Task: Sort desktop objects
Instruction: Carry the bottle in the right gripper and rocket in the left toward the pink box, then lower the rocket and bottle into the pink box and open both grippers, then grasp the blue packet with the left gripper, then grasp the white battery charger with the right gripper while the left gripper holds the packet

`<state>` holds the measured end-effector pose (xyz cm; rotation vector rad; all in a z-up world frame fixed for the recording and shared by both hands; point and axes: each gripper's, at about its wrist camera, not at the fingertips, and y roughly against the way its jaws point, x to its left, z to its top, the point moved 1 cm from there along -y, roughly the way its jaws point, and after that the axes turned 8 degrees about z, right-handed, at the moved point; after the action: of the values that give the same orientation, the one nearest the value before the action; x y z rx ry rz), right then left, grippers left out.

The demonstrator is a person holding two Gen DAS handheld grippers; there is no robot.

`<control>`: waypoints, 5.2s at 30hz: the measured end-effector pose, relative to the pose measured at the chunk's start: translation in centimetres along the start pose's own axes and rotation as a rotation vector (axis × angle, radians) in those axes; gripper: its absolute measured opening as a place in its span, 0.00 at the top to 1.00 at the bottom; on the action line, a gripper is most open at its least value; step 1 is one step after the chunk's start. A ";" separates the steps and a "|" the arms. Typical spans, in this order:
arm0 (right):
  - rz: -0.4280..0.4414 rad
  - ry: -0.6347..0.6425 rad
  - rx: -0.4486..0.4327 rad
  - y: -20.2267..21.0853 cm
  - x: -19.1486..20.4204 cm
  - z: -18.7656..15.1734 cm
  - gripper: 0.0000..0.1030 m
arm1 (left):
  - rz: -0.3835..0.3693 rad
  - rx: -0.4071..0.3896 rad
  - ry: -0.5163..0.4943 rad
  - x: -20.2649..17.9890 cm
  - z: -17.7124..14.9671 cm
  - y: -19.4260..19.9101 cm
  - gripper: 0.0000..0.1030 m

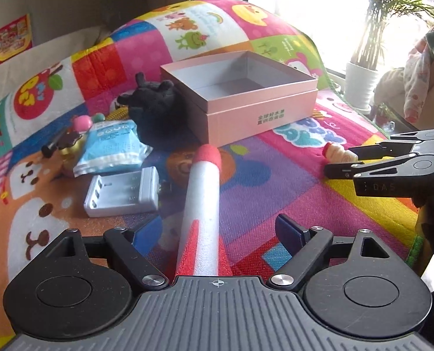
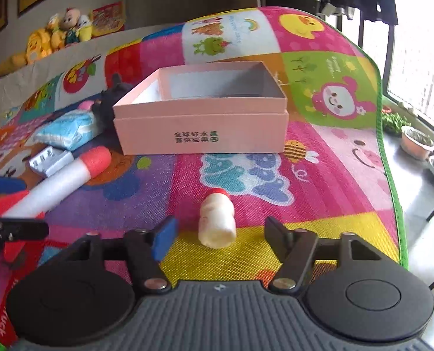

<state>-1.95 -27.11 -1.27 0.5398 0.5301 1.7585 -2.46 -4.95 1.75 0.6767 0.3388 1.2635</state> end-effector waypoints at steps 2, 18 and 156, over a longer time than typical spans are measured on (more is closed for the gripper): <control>0.009 0.017 0.016 -0.1 0.3 0.5 0.70 | 0.003 -0.009 0.005 0.2 -0.1 0.2 0.14; 0.115 0.031 0.090 2.1 2.1 0.1 0.76 | -0.018 0.012 0.019 0.1 -0.2 -1.3 0.48; 0.105 -0.181 0.012 -3.3 -0.4 2.2 0.00 | 0.214 0.006 0.213 8.4 -2.6 -1.7 0.07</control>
<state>2.00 -26.58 -1.57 0.7394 0.3916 1.7853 -0.33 3.47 -0.26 0.5956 0.4541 1.5445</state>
